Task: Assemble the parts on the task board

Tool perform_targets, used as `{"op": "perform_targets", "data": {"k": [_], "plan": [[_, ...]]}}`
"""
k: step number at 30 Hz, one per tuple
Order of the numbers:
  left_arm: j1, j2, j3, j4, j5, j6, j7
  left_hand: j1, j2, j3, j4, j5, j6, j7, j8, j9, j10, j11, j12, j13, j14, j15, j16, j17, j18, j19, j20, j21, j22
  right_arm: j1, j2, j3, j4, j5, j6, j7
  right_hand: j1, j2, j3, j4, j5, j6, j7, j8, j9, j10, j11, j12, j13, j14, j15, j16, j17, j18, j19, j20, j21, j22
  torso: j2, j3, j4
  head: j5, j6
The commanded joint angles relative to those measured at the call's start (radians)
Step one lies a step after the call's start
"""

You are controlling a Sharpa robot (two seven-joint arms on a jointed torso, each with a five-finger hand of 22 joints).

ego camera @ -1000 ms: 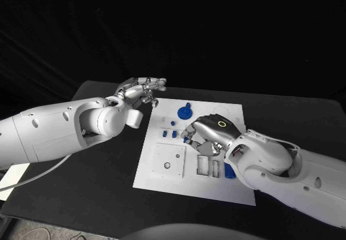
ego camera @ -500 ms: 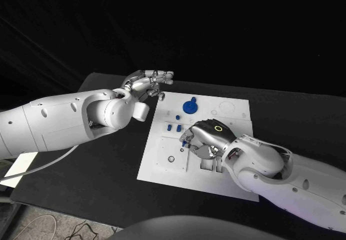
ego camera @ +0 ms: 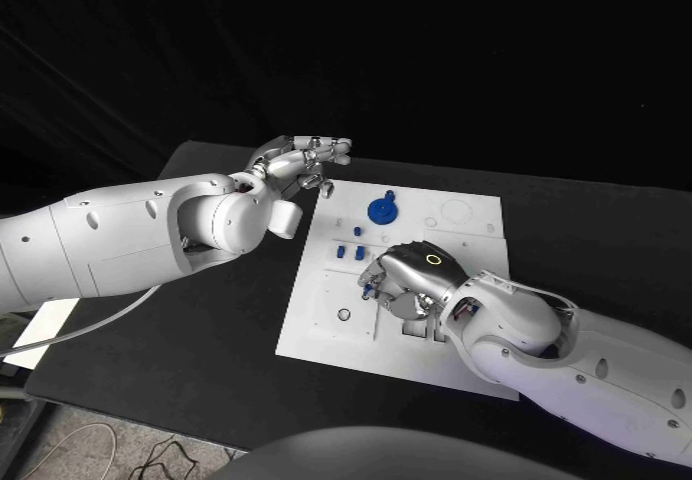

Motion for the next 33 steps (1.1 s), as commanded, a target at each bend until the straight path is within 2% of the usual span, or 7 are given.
{"op": "perform_targets", "data": {"k": [1,33], "plan": [[0.001,0.003,0.0,0.002,-0.005,0.008,0.009,0.004,-0.002,-0.004,-0.002,0.003,-0.006,0.0,0.006,-0.001,-0.009,0.001,0.005,0.001,-0.001,0.009,0.004,-0.001,0.01,0.002,0.008,-0.006,-0.001,-0.002,0.003,0.0,-0.002,-0.01,0.017,0.009,-0.008,-0.002,0.005,0.0,0.004,0.006,0.002,0.003,0.001,0.001,-0.002,-0.002,0.0,0.049,-0.007,0.002,-0.001,0.004,0.0,-0.007,0.003,-0.001,0.0,0.0005,0.0004,0.001,-0.003],[0.001,0.003,0.0,0.004,-0.005,0.013,0.006,0.004,-0.002,-0.004,-0.002,0.003,-0.008,0.001,0.006,-0.001,-0.011,0.001,0.007,0.002,-0.001,0.01,0.004,-0.002,0.01,0.002,0.008,-0.006,-0.001,-0.006,0.031,-0.009,-0.035,-0.035,0.068,-0.007,-0.014,-0.004,0.004,0.0,0.004,0.005,0.002,0.002,0.002,0.001,-0.002,-0.003,0.0,0.049,-0.007,0.002,-0.002,0.005,-0.001,-0.007,0.002,-0.003,0.0,0.0,0.0,0.003,-0.008]]}}
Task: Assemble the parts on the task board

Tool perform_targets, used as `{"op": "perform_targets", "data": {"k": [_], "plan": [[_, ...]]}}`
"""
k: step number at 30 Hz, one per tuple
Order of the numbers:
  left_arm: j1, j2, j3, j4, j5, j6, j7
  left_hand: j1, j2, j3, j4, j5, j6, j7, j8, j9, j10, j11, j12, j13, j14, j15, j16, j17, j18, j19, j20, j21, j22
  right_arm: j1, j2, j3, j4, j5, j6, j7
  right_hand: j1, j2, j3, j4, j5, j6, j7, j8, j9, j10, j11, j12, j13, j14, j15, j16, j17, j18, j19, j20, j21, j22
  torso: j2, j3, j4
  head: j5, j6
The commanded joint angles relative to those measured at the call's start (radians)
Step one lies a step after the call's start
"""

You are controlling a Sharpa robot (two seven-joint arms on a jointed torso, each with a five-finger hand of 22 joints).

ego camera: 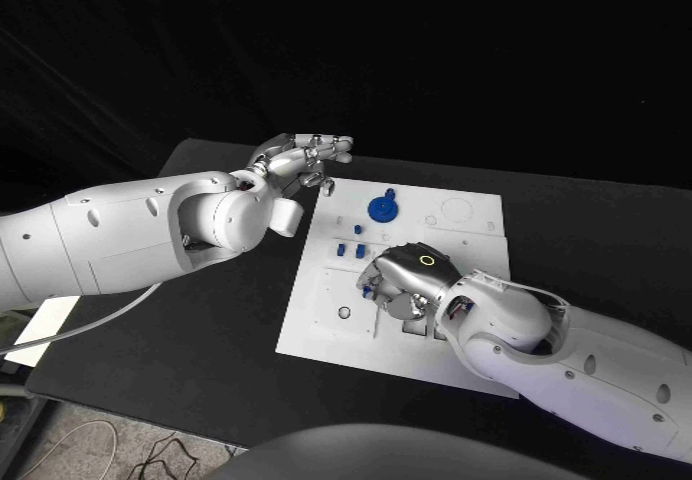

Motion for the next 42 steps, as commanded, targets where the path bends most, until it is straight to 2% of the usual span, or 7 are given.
{"op": "perform_targets", "data": {"k": [1,10,15,18,34,39,42], "plan": [[0.001,0.001,0.0,0.003,-0.005,0.012,0.007,0.004,-0.002,-0.004,-0.002,0.003,-0.008,0.001,0.006,-0.001,-0.008,-0.003,0.003,0.001,0.002,0.006,0.004,-0.001,0.01,0.002,0.008,-0.007,-0.001,-0.002,0.004,-0.002,-0.001,-0.02,0.034,-0.006,-0.01,0.0,0.003,0.0,0.006,0.005,-0.001,0.002,0.002,-0.001,-0.004,-0.003,0.0,0.049,-0.007,0.002,-0.001,0.005,-0.001,-0.007,0.001,-0.002,0.0,0.0,0.0004,0.002,-0.003],[0.001,-0.001,0.001,0.005,-0.006,0.02,0.0,0.004,-0.002,-0.005,-0.003,0.003,-0.01,0.001,0.007,-0.001,-0.012,-0.002,0.006,0.001,0.002,0.007,0.004,-0.001,0.01,0.001,0.009,-0.008,-0.002,-0.004,0.005,-0.004,-0.003,-0.022,0.045,-0.01,-0.029,-0.017,-0.009,0.002,0.007,-0.009,0.003,-0.007,0.0,-0.014,0.001,-0.008,-0.003,0.048,-0.004,0.001,-0.003,0.005,-0.002,-0.006,0.0,-0.004,0.0,0.0002,-0.0013,0.002,-0.005],[0.001,-0.002,0.001,0.005,-0.006,0.025,-0.005,0.004,-0.002,-0.006,-0.003,0.003,-0.013,0.002,0.007,-0.001,-0.017,0.0,0.008,0.002,0.001,0.008,0.004,-0.003,0.01,0.001,0.01,-0.011,-0.005,-0.004,0.003,-0.004,-0.007,-0.019,-0.01,-0.01,-0.083,-0.065,-0.045,0.023,0.011,-0.107,0.036,-0.013,-0.026,-0.11,0.031,-0.007,-0.027,0.038,0.023,-0.018,-0.034,0.014,-0.026,0.014,-0.033,-0.057,-0.001,0.0,-0.0008,0.002,-0.005],[0.001,-0.002,0.001,0.005,-0.006,0.029,-0.008,0.002,-0.002,-0.007,-0.002,0.003,-0.015,0.003,0.008,-0.001,-0.019,0.0,0.01,0.002,0.001,0.008,0.005,-0.003,0.01,0.0,0.01,-0.011,-0.005,-0.004,0.003,-0.004,-0.007,-0.016,-0.053,-0.006,-0.087,-0.074,-0.061,0.027,0.011,-0.149,0.042,-0.013,-0.038,-0.141,0.04,-0.002,-0.032,0.029,0.028,-0.039,-0.064,0.024,-0.048,0.022,-0.067,-0.109,-0.001,0.0004,-0.0012,0.001,-0.003],[0.001,-0.004,0.0,0.003,-0.009,0.05,-0.029,-0.001,-0.002,-0.017,-0.002,0.003,-0.032,0.009,0.013,-0.001,-0.048,0.007,0.023,0.005,-0.001,0.013,0.008,-0.003,0.011,-0.003,0.014,-0.021,-0.013,-0.003,-0.058,0.003,0.053,0.022,-0.201,0.011,-0.069,-0.057,-0.074,0.032,0.036,-0.136,0.039,-0.002,-0.043,-0.148,0.037,0.037,-0.033,0.027,0.026,-0.05,-0.081,0.028,-0.048,0.023,-0.083,-0.129,-0.001,0.0004,-0.0017,-0.01,0.003],[0.001,-0.008,0.0,0.005,-0.011,0.052,-0.03,0.0,-0.002,-0.017,-0.002,0.003,-0.033,0.009,0.014,-0.001,-0.049,0.007,0.024,0.006,-0.001,0.014,0.009,-0.002,0.011,-0.002,0.015,-0.02,-0.012,0.02,-0.145,0.022,0.112,0.072,-0.158,-0.013,-0.083,-0.072,-0.091,0.04,0.043,-0.127,0.035,-0.003,-0.043,-0.145,0.034,0.046,-0.034,0.028,0.024,-0.051,-0.082,0.027,-0.045,0.02,-0.084,-0.13,-0.002,-0.0008,-0.0031,-0.022,0.012],[0.001,-0.012,0.0,0.006,-0.013,0.051,-0.03,0.0,-0.002,-0.017,-0.002,0.003,-0.033,0.009,0.014,-0.001,-0.049,0.007,0.024,0.006,-0.001,0.014,0.009,-0.002,0.011,-0.002,0.015,-0.02,-0.012,0.052,-0.198,0.031,0.125,0.087,-0.102,-0.041,-0.1,-0.09,-0.129,0.051,0.046,-0.135,0.027,-0.009,-0.047,-0.169,0.031,0.043,-0.04,0.027,0.022,-0.054,-0.088,0.028,-0.045,0.018,-0.089,-0.135,-0.004,-0.0008,-0.0059,-0.033,0.02]]}}
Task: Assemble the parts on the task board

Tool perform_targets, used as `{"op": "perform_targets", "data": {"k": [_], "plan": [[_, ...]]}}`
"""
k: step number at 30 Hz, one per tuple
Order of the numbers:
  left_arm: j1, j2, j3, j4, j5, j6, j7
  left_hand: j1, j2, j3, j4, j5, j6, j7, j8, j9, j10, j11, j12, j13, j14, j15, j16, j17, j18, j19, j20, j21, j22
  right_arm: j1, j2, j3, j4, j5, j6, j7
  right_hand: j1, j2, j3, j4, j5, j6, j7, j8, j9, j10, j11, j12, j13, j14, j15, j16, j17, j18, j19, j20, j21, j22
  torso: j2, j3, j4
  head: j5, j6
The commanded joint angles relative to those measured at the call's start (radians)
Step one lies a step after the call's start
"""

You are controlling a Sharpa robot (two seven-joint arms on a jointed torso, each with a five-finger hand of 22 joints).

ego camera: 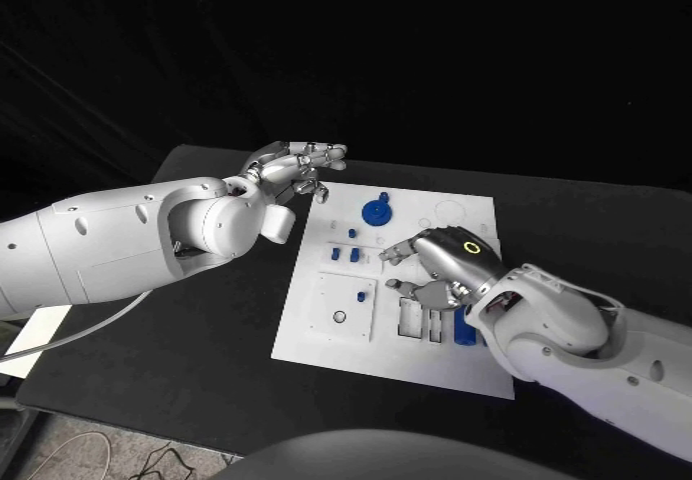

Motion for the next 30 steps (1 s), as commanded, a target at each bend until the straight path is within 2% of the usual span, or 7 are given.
{"op": "perform_targets", "data": {"k": [1,4,9,13,20,25,30], "plan": [[0.001,-0.003,0.0,0.003,-0.011,0.024,0.0,0.0,-0.001,-0.007,-0.002,0.003,-0.007,0.0,0.006,-0.001,-0.009,-0.002,0.007,0.001,-0.002,0.006,0.003,-0.001,0.012,-0.003,0.008,-0.004,-0.002,0.032,-0.047,0.007,0.009,0.046,0.069,-0.048,-0.011,-0.014,-0.036,0.01,0.002,-0.008,-0.009,-0.001,-0.004,-0.022,-0.004,0.005,-0.005,0.027,-0.005,-0.008,-0.006,0.012,0.002,-0.007,-0.009,-0.005,-0.002,-0.0009,-0.0039,-0.016,0.012],[0.001,-0.005,0.0,0.004,-0.012,0.023,0.0,0.0,-0.001,-0.007,-0.002,0.003,-0.007,0.0,0.007,0.0,-0.01,-0.001,0.009,0.001,-0.003,0.006,0.001,-0.005,0.012,-0.004,0.008,-0.008,-0.005,0.053,-0.084,0.011,0.01,0.032,0.101,-0.065,-0.013,-0.019,-0.083,0.021,0.001,-0.019,-0.015,-0.001,-0.009,-0.035,-0.008,0.01,-0.008,0.027,-0.008,-0.01,-0.01,0.012,0.002,-0.008,-0.013,-0.009,-0.005,-0.0022,-0.0081,-0.024,0.019],[0.001,-0.004,0.0,0.002,-0.013,0.024,0.0,0.0,-0.001,-0.008,-0.002,0.003,-0.008,0.0,0.008,0.0,-0.012,-0.001,0.01,0.002,-0.005,0.007,-0.001,-0.009,0.013,-0.005,0.008,-0.012,-0.009,0.068,-0.112,0.014,-0.012,0.028,0.142,-0.064,0.04,-0.006,-0.124,0.01,-0.033,-0.025,-0.022,-0.001,-0.011,-0.052,-0.01,0.02,-0.012,0.027,-0.01,-0.013,-0.013,0.014,0.001,-0.011,-0.023,-0.022,-0.009,-0.0008,-0.0126,-0.023,0.026],[0.001,-0.001,0.0,0.001,-0.013,0.025,0.001,0.0,-0.001,-0.009,-0.002,0.003,-0.009,0.001,0.008,0.0,-0.013,-0.001,0.011,0.002,-0.006,0.007,-0.002,-0.011,0.013,-0.006,0.008,-0.014,-0.011,0.071,-0.112,0.015,-0.024,0.028,0.164,-0.061,0.049,-0.004,-0.134,0.009,-0.034,-0.026,-0.022,-0.001,-0.012,-0.059,-0.009,0.02,-0.013,0.026,-0.009,-0.015,-0.016,0.014,0.001,-0.011,-0.025,-0.025,-0.009,0.0008,-0.014,-0.022,0.025],[0.001,0.001,0.0,-0.004,-0.013,0.027,0.0,0.0,-0.001,-0.009,-0.002,0.003,-0.009,0.001,0.008,0.0,-0.013,-0.001,0.011,0.002,-0.006,0.007,-0.002,-0.011,0.013,-0.006,0.008,-0.014,-0.011,0.07,-0.101,0.013,-0.043,0.024,0.201,-0.057,0.056,0.005,-0.15,0.015,-0.033,-0.025,-0.023,0.0,-0.012,-0.051,-0.011,0.031,-0.012,0.026,-0.011,-0.017,-0.019,0.015,0.001,-0.011,-0.028,-0.029,-0.009,-0.0006,-0.0124,-0.024,0.026],[0.001,0.002,0.0,-0.007,-0.014,0.026,0.0,0.0,-0.001,-0.009,-0.002,0.003,-0.009,0.001,0.008,0.0,-0.013,-0.001,0.011,0.002,-0.006,0.007,-0.002,-0.011,0.013,-0.006,0.008,-0.014,-0.011,0.069,-0.087,0.012,-0.06,0.019,0.21,-0.056,0.064,0.024,-0.154,0.02,-0.033,-0.023,-0.025,0.0,-0.012,-0.045,-0.012,0.038,-0.012,0.027,-0.012,-0.016,-0.018,0.015,0.002,-0.013,-0.03,-0.03,-0.008,-0.001,-0.0123,-0.025,0.029],[0.001,0.004,0.0,-0.007,-0.014,0.027,0.0,0.0,-0.001,-0.009,-0.002,0.003,-0.009,0.001,0.008,0.0,-0.013,-0.001,0.011,0.002,-0.006,0.007,-0.002,-0.011,0.013,-0.006,0.008,-0.014,-0.011,0.065,-0.069,0.01,-0.076,0.016,0.225,-0.054,0.085,0.05,-0.143,0.021,-0.035,-0.008,-0.027,0.004,-0.01,-0.017,-0.017,0.052,-0.01,0.029,-0.016,-0.014,-0.015,0.015,0.006,-0.016,-0.028,-0.027,-0.007,-0.0011,-0.0114,-0.023,0.025]]}}
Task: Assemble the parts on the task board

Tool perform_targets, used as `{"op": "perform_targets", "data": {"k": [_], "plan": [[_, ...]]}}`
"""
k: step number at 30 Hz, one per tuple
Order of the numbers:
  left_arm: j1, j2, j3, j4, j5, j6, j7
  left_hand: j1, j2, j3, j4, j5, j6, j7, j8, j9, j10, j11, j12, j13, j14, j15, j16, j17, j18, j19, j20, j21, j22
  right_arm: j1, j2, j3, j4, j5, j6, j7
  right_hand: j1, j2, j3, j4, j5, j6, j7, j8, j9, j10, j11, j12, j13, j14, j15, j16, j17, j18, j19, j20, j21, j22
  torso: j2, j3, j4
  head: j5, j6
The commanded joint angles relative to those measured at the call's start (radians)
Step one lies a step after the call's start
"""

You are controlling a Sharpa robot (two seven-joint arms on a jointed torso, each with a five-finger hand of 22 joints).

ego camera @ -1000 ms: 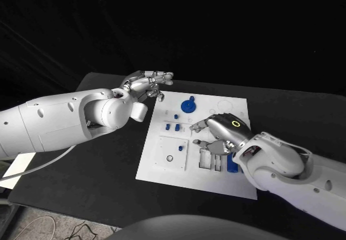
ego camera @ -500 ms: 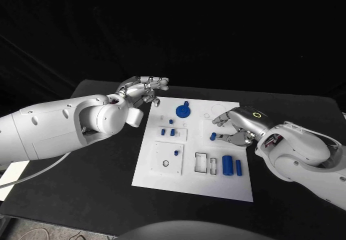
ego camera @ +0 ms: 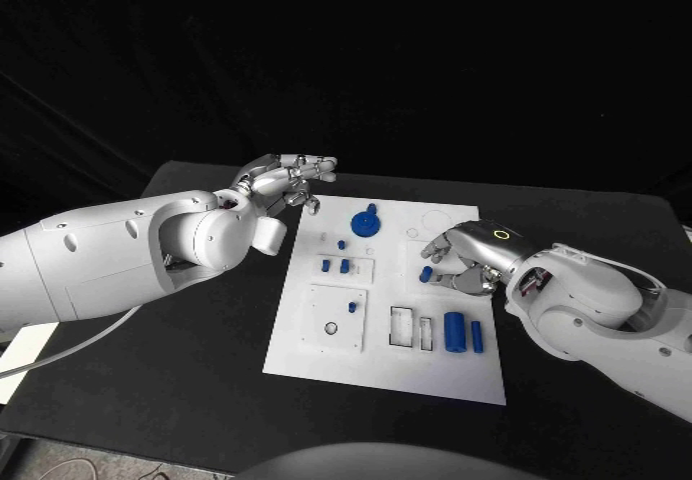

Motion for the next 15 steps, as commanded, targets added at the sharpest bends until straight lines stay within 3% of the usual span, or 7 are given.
{"op": "perform_targets", "data": {"k": [1,9,15], "plan": [[0.001,0.003,0.0,0.0,-0.007,0.021,0.005,0.0,-0.001,-0.006,0.001,0.003,-0.009,0.001,0.003,0.0,-0.006,-0.001,0.006,0.001,-0.002,0.003,-0.002,-0.001,0.013,-0.003,0.005,-0.005,-0.001,-0.004,0.008,-0.001,-0.006,-0.011,0.041,-0.001,0.007,0.019,0.008,0.001,-0.006,0.015,-0.001,0.006,0.002,0.015,-0.002,0.009,0.001,0.031,-0.007,0.001,0.003,0.015,0.003,-0.006,-0.003,0.002,0.001,-0.0001,0.0011,0.002,-0.004],[0.001,0.003,0.0,-0.001,-0.007,0.017,0.004,0.0,0.001,-0.007,0.001,0.003,-0.01,0.001,0.005,0.0,-0.009,-0.001,0.009,0.002,-0.002,0.004,0.0,0.001,0.014,-0.004,0.005,-0.007,-0.003,-0.009,0.023,-0.003,-0.019,-0.012,0.055,0.008,0.017,0.037,0.033,0.008,-0.005,0.068,-0.019,0.018,0.009,0.06,-0.019,0.008,0.0,0.033,-0.027,0.004,0.008,0.014,0.008,-0.022,-0.001,0.007,0.001,-0.0001,0.0003,0.007,-0.007],[0.001,0.003,0.0,-0.001,-0.007,0.017,0.004,0.0,0.001,-0.007,0.001,0.003,-0.01,0.001,0.005,0.0,-0.009,-0.001,0.009,0.002,-0.002,0.004,0.0,0.001,0.014,-0.004,0.005,-0.007,-0.003,-0.01,0.029,-0.003,-0.023,-0.012,0.052,0.014,0.02,0.043,0.048,0.012,-0.005,0.085,-0.022,0.018,0.01,0.08,-0.023,0.002,0.0,0.034,-0.029,0.007,0.011,0.012,0.011,-0.026,0.001,0.01,0.0,0.0001,-0.0005,0.007,-0.008]]}}
